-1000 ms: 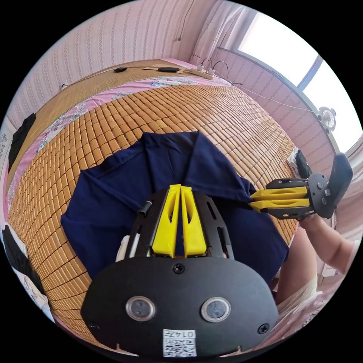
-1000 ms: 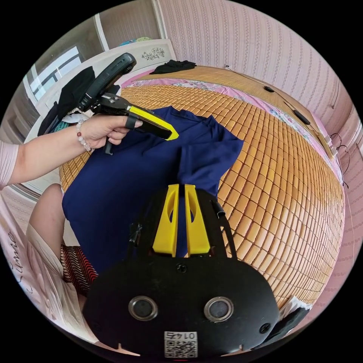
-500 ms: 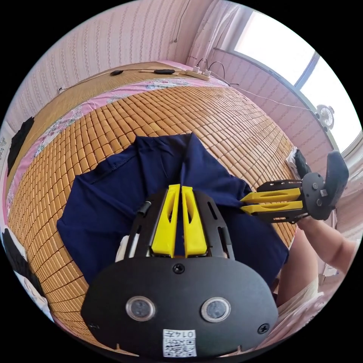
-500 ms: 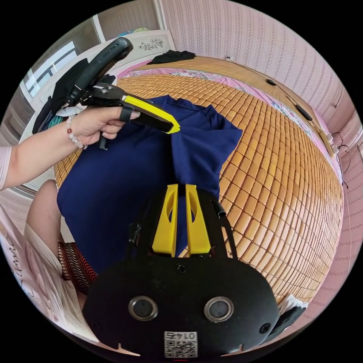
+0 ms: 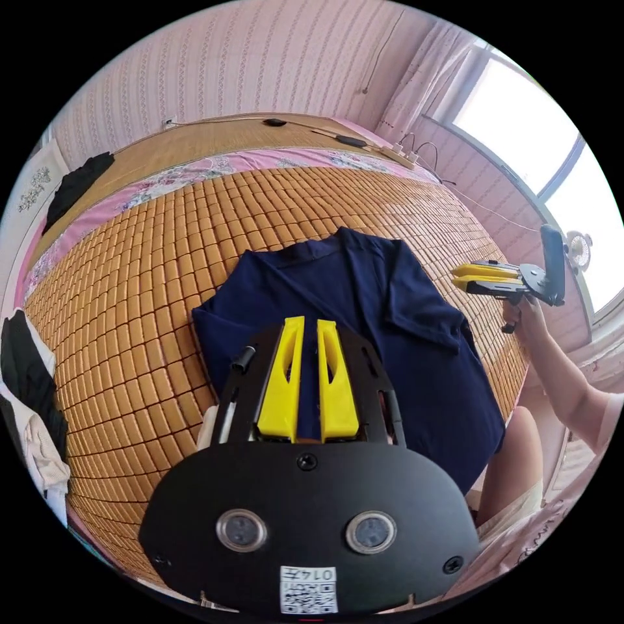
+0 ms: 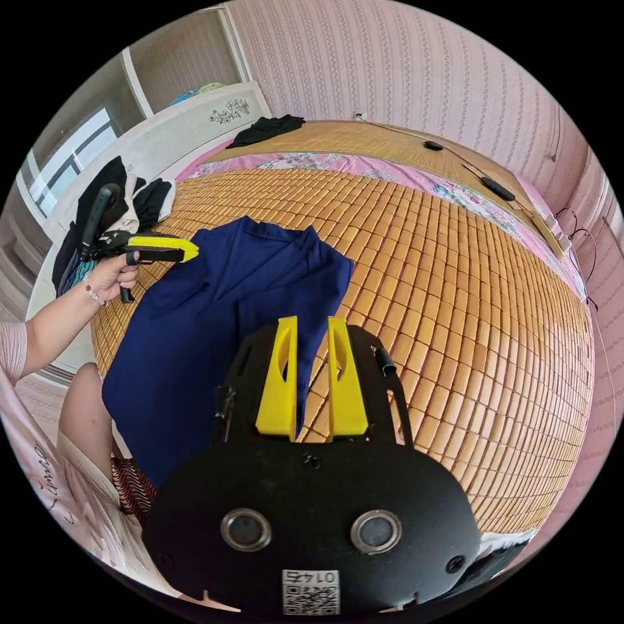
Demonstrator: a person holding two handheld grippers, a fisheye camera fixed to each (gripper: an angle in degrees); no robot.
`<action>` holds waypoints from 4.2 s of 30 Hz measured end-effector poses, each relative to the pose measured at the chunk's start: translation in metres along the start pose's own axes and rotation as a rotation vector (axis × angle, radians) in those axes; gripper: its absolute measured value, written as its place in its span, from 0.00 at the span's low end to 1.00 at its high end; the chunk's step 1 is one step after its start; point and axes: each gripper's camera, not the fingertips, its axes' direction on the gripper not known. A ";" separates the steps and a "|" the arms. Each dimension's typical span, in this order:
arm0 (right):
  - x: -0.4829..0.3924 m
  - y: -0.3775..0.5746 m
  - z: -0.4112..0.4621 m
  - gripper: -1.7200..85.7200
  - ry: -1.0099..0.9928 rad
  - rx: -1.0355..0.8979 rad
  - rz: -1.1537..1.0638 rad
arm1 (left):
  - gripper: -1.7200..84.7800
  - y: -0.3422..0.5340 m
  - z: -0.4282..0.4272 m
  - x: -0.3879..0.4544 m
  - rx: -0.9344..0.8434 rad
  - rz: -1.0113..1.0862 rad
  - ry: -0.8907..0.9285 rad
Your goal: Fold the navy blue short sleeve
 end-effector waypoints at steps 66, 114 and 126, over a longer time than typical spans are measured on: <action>-0.067 0.313 -0.074 0.05 -0.170 -0.049 0.303 | 0.03 0.358 -0.198 0.018 -0.049 -0.054 0.221; -0.332 0.176 -0.080 0.01 0.093 -0.330 -0.136 | 0.02 0.441 -0.124 0.142 -0.228 -0.102 0.029; -0.360 0.022 -0.078 0.01 -0.037 -0.288 -0.287 | 0.01 0.424 -0.105 0.267 -0.123 0.228 0.178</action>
